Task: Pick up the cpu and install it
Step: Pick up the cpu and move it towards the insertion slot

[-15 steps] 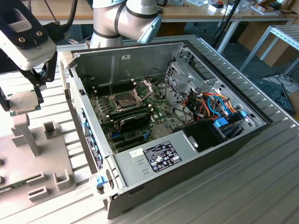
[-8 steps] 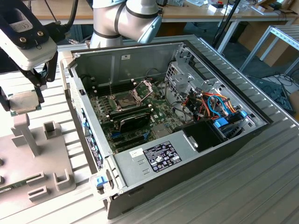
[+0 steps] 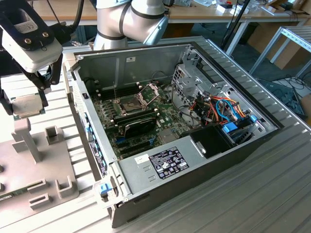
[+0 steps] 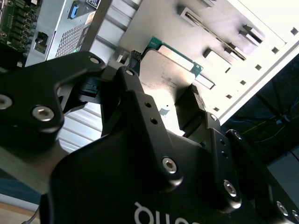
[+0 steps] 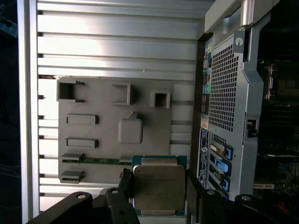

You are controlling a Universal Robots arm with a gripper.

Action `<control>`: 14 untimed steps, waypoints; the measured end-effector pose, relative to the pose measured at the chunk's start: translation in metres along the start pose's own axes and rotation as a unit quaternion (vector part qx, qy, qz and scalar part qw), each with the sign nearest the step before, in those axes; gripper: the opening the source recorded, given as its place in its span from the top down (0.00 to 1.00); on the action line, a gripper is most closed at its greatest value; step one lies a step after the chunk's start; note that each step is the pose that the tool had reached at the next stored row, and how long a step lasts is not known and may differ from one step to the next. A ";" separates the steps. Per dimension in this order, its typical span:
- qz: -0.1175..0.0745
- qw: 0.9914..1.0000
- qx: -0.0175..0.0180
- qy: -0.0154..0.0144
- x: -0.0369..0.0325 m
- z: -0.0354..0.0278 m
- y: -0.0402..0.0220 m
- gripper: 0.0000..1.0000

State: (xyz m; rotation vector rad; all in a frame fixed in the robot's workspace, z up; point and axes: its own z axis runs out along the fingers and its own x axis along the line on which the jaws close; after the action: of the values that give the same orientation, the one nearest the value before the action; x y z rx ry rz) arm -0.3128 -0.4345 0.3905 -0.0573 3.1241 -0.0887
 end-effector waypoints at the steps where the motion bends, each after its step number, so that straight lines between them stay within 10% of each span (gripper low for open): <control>1: 0.000 1.000 0.000 0.000 -0.0016 0.0000 -0.0001 0.45; 14: 0.000 1.000 0.000 0.000 -0.0192 0.0003 -0.0007 0.45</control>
State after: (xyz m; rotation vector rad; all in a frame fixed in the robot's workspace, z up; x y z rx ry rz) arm -0.2936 -0.4345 0.3905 -0.0575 3.1242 -0.0888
